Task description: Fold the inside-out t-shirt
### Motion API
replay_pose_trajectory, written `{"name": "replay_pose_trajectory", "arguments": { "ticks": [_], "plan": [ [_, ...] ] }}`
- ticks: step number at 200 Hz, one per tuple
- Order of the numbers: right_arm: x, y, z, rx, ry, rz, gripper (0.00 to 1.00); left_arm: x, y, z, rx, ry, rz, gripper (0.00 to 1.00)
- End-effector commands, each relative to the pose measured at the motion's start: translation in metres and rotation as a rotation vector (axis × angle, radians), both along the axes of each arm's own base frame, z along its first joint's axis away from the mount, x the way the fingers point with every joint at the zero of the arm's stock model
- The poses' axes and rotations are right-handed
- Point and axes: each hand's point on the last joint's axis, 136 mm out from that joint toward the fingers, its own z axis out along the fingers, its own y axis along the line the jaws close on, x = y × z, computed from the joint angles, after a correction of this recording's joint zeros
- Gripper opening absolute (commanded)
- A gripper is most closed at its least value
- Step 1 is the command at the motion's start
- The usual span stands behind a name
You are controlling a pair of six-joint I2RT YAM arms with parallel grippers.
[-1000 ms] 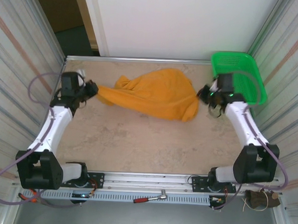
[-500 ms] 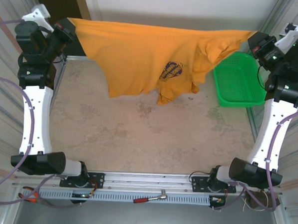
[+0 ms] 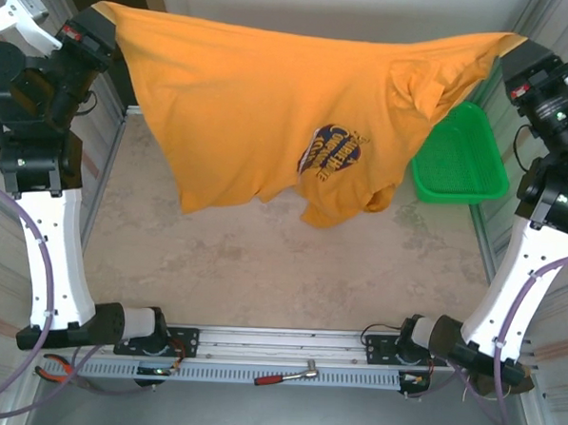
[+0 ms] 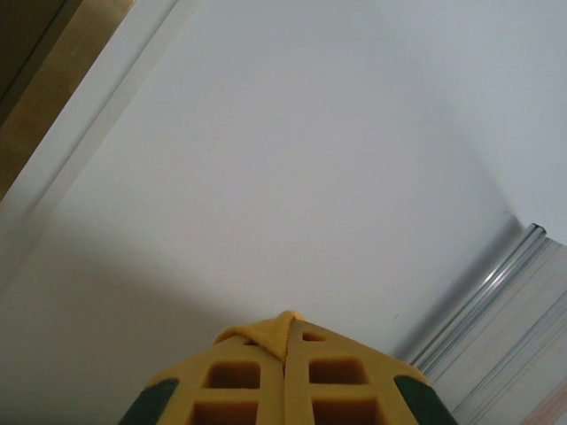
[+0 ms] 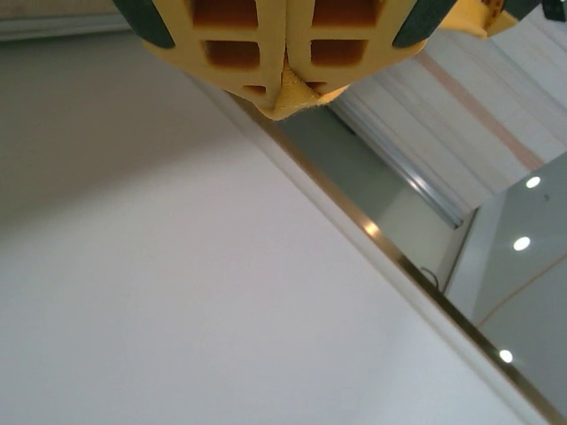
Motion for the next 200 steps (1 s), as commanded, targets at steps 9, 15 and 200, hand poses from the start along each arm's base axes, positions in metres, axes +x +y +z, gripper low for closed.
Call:
{"name": "replay_pose_trajectory", "arguments": {
  "ticks": [9, 15, 200],
  "plan": [
    [0.055, 0.008, -0.114, -0.004, 0.271, 0.017, 0.0, 0.057, 0.0, -0.117, -0.041, 0.297, -0.051, 0.0],
    [0.061, 0.012, -0.142, -0.022, 0.328, 0.003, 0.0, 0.065, -0.001, -0.152, -0.045, 0.376, -0.052, 0.0],
    [0.056, 0.086, -0.511, -0.436, 1.033, 0.067, 0.49, 0.092, -0.017, -0.443, 0.173, 0.909, -0.017, 0.0]
  ]
}}
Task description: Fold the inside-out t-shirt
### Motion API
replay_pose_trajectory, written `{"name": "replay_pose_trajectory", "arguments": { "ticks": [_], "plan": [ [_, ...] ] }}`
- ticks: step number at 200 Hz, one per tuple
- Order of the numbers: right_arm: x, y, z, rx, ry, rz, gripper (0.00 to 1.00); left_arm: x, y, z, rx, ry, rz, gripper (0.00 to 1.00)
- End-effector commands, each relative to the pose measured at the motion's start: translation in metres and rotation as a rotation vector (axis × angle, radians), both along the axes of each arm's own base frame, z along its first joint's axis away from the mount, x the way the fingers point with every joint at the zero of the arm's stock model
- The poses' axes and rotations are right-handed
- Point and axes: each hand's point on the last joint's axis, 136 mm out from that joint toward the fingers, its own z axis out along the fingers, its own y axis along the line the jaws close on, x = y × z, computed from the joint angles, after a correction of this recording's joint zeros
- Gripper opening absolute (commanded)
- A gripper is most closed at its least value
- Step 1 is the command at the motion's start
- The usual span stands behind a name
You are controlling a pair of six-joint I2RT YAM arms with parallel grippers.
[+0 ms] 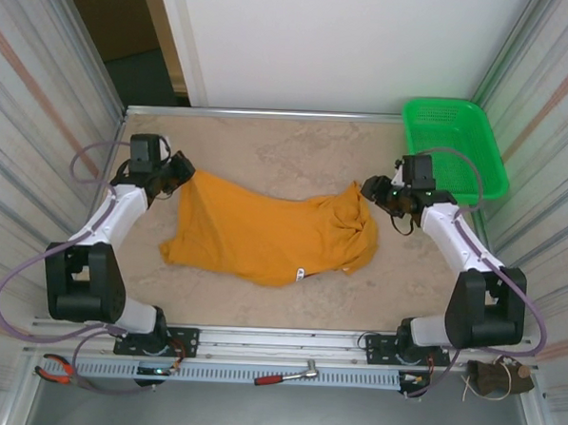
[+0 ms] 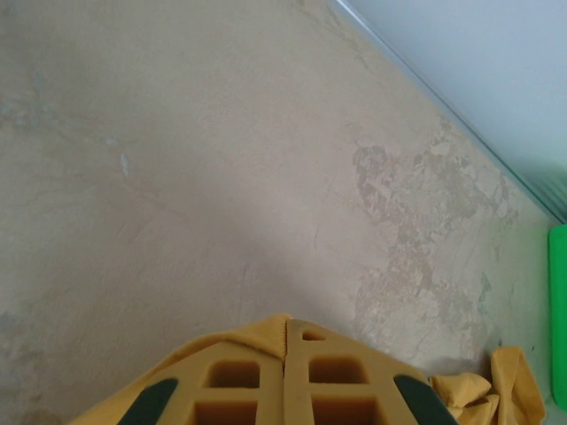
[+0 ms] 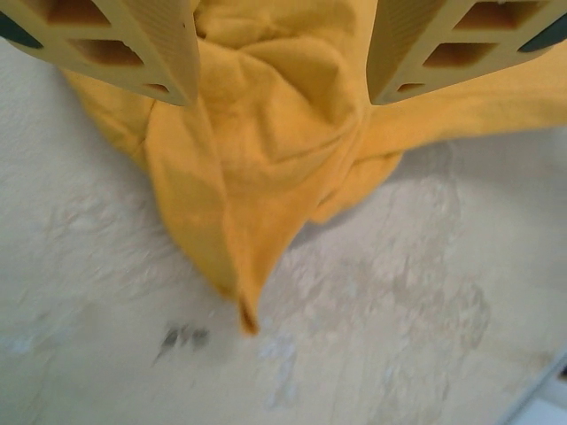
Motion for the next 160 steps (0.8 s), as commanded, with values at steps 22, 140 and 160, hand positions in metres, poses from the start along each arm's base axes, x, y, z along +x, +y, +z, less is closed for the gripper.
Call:
{"name": "replay_pose_trajectory", "arguments": {
  "ticks": [22, 140, 160],
  "plan": [
    [0.002, 0.019, -0.044, -0.006, 0.076, 0.051, 0.46, 0.018, 0.004, 0.012, 0.048, -0.04, -0.003, 0.0],
    [0.028, 0.058, -0.052, 0.019, 0.077, 0.113, 0.31, 0.018, 0.0, 0.015, 0.04, -0.048, -0.011, 0.0],
    [0.03, 0.059, -0.063, -0.007, 0.112, 0.117, 0.31, 0.019, 0.0, 0.015, 0.039, -0.05, -0.01, 0.0]
  ]
}}
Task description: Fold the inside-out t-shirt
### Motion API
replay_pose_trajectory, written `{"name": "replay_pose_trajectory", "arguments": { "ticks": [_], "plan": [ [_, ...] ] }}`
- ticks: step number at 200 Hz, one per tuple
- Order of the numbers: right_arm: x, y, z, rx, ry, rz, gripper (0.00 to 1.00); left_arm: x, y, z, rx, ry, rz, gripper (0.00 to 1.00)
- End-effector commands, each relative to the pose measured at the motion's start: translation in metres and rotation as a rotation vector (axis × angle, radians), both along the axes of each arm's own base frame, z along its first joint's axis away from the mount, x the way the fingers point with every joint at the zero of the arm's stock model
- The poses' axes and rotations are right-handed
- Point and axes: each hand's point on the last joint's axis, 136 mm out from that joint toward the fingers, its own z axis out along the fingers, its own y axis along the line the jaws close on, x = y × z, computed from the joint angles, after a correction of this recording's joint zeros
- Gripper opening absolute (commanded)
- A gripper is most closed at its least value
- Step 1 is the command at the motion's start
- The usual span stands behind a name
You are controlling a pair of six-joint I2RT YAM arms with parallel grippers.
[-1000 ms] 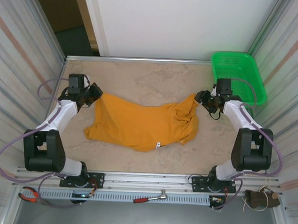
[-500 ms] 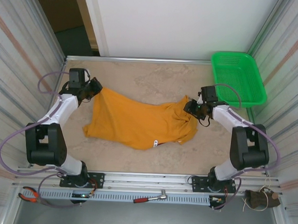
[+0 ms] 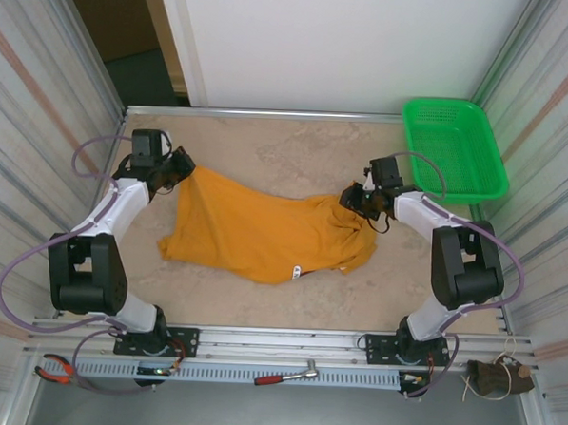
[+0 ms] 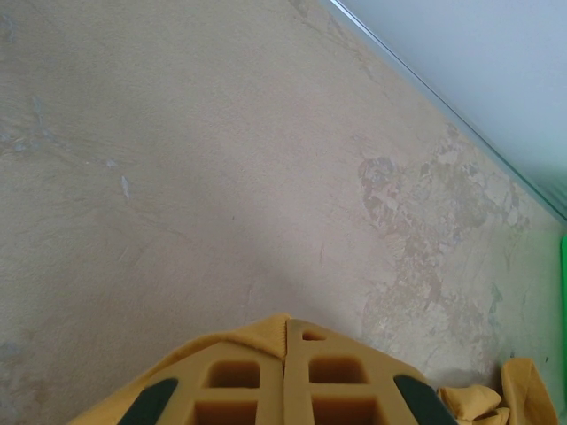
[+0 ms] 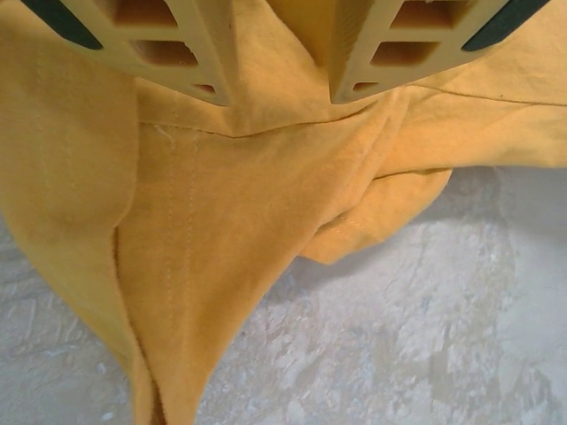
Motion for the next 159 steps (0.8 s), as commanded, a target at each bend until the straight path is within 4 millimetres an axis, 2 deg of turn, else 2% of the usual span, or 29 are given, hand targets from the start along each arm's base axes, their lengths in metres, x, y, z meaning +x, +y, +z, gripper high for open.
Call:
{"name": "replay_pose_trajectory", "arguments": {
  "ticks": [1, 21, 50, 75, 114, 136, 159],
  "plan": [
    [0.009, 0.005, -0.001, -0.015, 0.009, -0.007, 0.31, 0.009, -0.002, 0.017, 0.018, -0.053, -0.011, 0.0],
    [0.01, -0.002, -0.017, -0.044, 0.047, -0.025, 0.32, 0.009, -0.003, 0.017, 0.017, -0.051, -0.013, 0.0],
    [0.009, -0.023, -0.033, -0.079, 0.09, -0.071, 0.34, 0.01, -0.002, 0.017, 0.02, -0.052, -0.012, 0.0],
    [0.006, -0.036, -0.034, -0.092, 0.089, -0.092, 0.37, 0.01, -0.002, 0.017, 0.018, -0.052, -0.013, 0.0],
    [0.005, -0.043, -0.026, -0.089, 0.068, -0.104, 0.43, 0.011, -0.001, 0.019, 0.022, -0.056, -0.012, 0.0],
    [0.006, -0.042, -0.03, -0.08, 0.078, -0.1, 0.44, 0.012, -0.001, 0.02, 0.022, -0.06, -0.011, 0.0],
    [0.01, -0.035, -0.032, -0.05, 0.085, -0.082, 0.41, 0.012, -0.002, 0.018, 0.017, -0.055, -0.012, 0.0]
  ]
}}
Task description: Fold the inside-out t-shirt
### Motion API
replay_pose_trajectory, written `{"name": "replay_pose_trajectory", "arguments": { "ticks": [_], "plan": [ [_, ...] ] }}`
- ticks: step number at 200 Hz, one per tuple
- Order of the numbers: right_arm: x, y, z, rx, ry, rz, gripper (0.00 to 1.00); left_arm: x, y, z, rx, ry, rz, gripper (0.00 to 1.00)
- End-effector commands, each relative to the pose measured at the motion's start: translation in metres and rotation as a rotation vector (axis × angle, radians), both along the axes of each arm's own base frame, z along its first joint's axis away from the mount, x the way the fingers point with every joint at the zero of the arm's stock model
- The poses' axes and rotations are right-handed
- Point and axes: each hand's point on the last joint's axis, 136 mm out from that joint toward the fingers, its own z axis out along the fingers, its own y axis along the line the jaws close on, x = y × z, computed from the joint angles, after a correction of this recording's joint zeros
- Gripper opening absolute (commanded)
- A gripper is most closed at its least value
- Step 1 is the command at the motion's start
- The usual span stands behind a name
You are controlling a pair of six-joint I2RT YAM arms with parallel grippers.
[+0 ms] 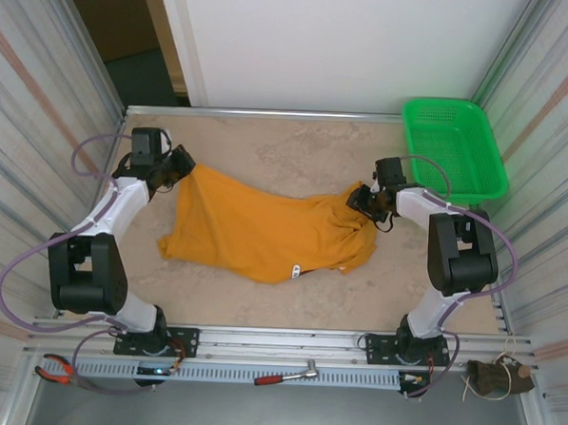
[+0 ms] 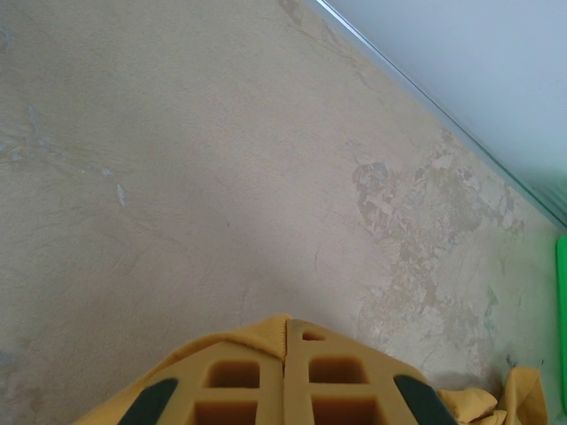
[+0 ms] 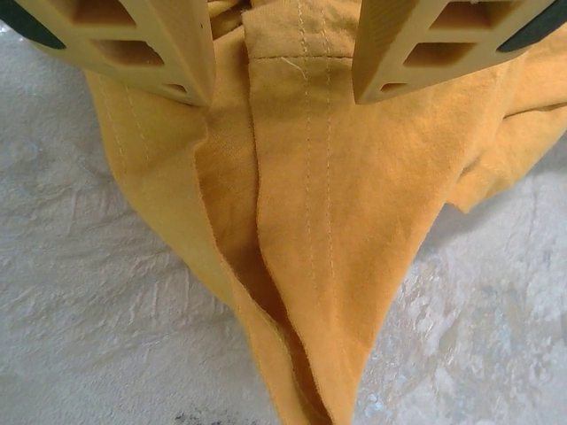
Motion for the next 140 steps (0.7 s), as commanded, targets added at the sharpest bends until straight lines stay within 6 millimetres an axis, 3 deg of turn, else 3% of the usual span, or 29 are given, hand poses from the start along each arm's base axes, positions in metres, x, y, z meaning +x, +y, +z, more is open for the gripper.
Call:
{"name": "replay_pose_trajectory", "arguments": {
  "ticks": [1, 44, 57, 75, 84, 105, 124, 140],
  "plan": [
    [0.001, 0.003, 0.0, 0.019, 0.004, 0.017, 0.41, 0.009, -0.002, 0.014, 0.018, -0.045, -0.011, 0.0],
    [0.007, 0.019, -0.002, 0.097, 0.023, 0.053, 0.36, 0.008, -0.002, 0.014, 0.015, -0.045, -0.012, 0.0],
    [0.007, 0.02, -0.002, 0.109, 0.024, 0.055, 0.27, 0.008, -0.003, 0.014, 0.014, -0.045, -0.013, 0.0],
    [0.009, 0.02, 0.008, 0.119, 0.002, 0.056, 0.0, 0.007, -0.002, 0.016, 0.016, -0.048, -0.013, 0.0],
    [0.01, 0.019, 0.018, 0.126, -0.012, 0.054, 0.0, 0.007, -0.002, 0.018, 0.015, -0.051, -0.011, 0.0],
    [0.019, 0.013, 0.075, 0.178, -0.118, 0.051, 0.0, 0.01, 0.001, 0.039, -0.006, -0.09, -0.008, 0.0],
    [0.035, 0.001, 0.167, 0.23, -0.301, 0.047, 0.0, 0.02, 0.005, 0.09, -0.062, -0.192, 0.001, 0.0],
    [0.044, -0.016, 0.26, 0.261, -0.488, 0.031, 0.0, 0.028, 0.008, 0.153, -0.1, -0.314, 0.004, 0.0]
  ]
}}
